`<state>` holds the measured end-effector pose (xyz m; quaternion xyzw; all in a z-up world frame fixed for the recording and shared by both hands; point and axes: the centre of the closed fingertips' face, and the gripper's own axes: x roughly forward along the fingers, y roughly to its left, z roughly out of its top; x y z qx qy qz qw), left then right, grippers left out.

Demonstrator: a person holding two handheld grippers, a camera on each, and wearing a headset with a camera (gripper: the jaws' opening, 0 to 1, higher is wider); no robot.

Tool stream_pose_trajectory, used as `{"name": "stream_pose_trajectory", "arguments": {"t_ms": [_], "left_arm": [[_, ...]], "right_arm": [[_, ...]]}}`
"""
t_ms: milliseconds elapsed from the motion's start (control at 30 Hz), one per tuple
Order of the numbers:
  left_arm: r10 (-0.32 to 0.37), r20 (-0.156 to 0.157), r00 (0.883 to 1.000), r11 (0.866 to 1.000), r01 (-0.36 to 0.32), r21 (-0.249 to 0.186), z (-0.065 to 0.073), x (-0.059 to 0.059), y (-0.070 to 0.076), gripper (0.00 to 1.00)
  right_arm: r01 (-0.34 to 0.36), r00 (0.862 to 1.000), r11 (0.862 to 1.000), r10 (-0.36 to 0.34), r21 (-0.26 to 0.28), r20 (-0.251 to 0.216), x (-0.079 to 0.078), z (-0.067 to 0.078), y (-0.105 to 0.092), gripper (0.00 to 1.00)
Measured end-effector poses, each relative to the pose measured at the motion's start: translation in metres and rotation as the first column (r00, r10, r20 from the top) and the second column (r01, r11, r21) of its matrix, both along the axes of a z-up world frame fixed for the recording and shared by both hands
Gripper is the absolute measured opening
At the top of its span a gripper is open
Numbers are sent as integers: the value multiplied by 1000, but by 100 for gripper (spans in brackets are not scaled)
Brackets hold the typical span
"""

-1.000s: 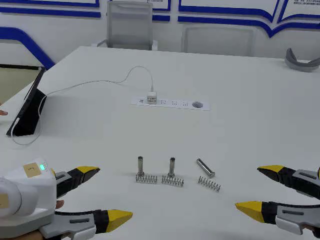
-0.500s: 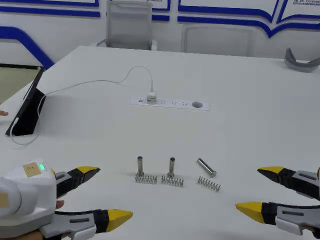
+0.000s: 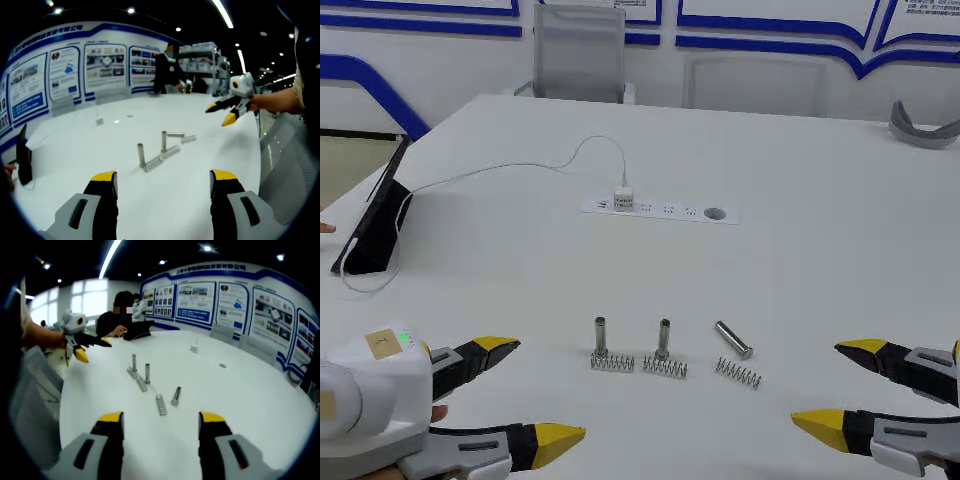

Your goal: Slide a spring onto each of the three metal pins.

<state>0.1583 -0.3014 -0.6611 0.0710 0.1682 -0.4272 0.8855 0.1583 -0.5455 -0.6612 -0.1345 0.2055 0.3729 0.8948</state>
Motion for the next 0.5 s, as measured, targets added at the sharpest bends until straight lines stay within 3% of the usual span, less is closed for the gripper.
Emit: {"name": "stream_pose_trajectory", "arguments": {"t_ms": [200, 500], "left_arm": [[1, 4, 1000, 1000, -1, -4, 1, 0, 0, 76], [2, 8, 1000, 1000, -2, -5, 2, 0, -1, 76]], "right_arm": [[-8, 1000, 1000, 7, -19, -11, 5, -1, 1, 59], [-2, 1000, 999, 1, -41, -24, 28, 2, 9, 52]]}}
